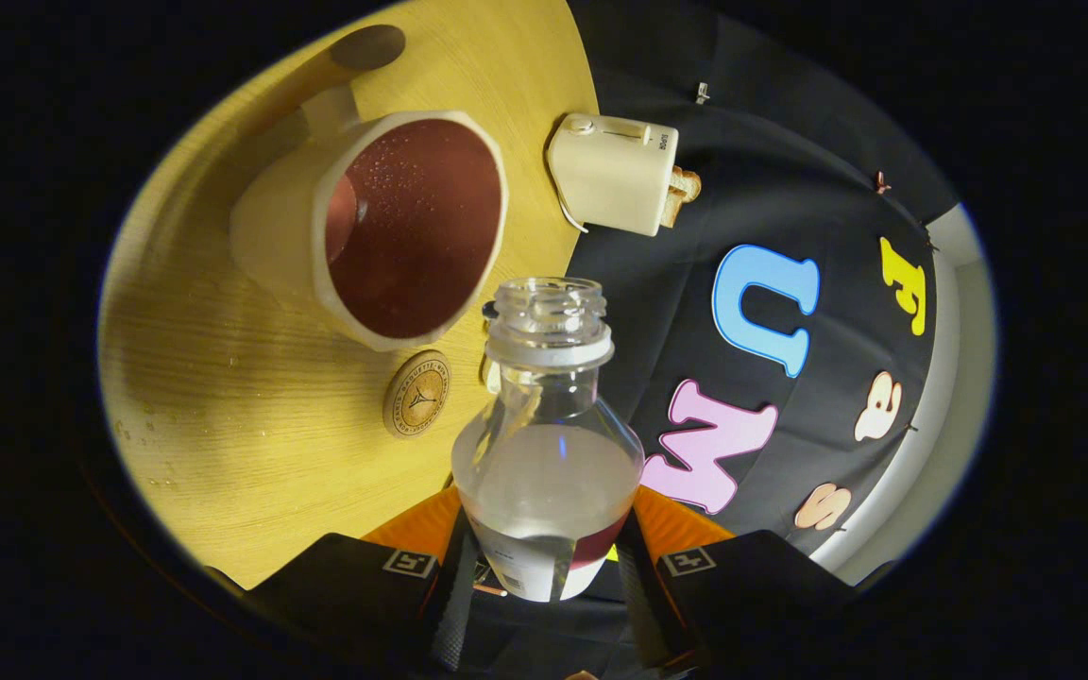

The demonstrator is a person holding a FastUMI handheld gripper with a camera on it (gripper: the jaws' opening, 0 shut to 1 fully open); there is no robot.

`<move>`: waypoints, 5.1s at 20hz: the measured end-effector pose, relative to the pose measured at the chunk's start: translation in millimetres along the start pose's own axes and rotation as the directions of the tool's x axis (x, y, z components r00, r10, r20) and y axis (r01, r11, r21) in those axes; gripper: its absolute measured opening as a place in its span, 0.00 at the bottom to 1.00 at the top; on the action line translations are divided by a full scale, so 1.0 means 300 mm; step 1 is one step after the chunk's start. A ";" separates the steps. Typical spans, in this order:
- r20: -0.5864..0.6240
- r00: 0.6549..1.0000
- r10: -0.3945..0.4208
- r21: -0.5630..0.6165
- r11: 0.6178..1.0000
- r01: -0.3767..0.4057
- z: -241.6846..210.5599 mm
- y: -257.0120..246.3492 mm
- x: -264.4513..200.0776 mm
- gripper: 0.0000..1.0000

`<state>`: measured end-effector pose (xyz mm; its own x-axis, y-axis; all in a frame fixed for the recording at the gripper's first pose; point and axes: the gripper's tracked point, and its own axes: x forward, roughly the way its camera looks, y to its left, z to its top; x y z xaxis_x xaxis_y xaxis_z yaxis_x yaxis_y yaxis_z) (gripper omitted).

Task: Take the bottle from table, then pour the juice into the cup, finally place the bottle on the coaster

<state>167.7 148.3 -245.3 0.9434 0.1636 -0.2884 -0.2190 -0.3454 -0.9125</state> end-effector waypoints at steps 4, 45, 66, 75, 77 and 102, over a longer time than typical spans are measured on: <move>0.004 1.000 -0.009 -0.063 0.998 0.010 -0.006 -0.009 0.019 0.71; 0.179 0.974 -0.139 -0.368 0.909 0.197 0.003 -0.231 0.052 0.71; 0.300 0.943 -0.146 -0.461 0.843 0.277 0.108 -0.253 0.031 0.71; 0.322 0.936 -0.141 -0.506 0.810 0.296 0.118 -0.238 0.028 0.71; 0.321 0.936 -0.143 -0.503 0.812 0.297 0.118 -0.241 0.026 0.71; 0.177 0.982 -0.064 0.448 0.894 -0.022 -0.220 -0.273 0.086 0.71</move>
<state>226.3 119.7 -158.9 0.8966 0.3463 -0.2759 -0.3281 0.1013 -0.9392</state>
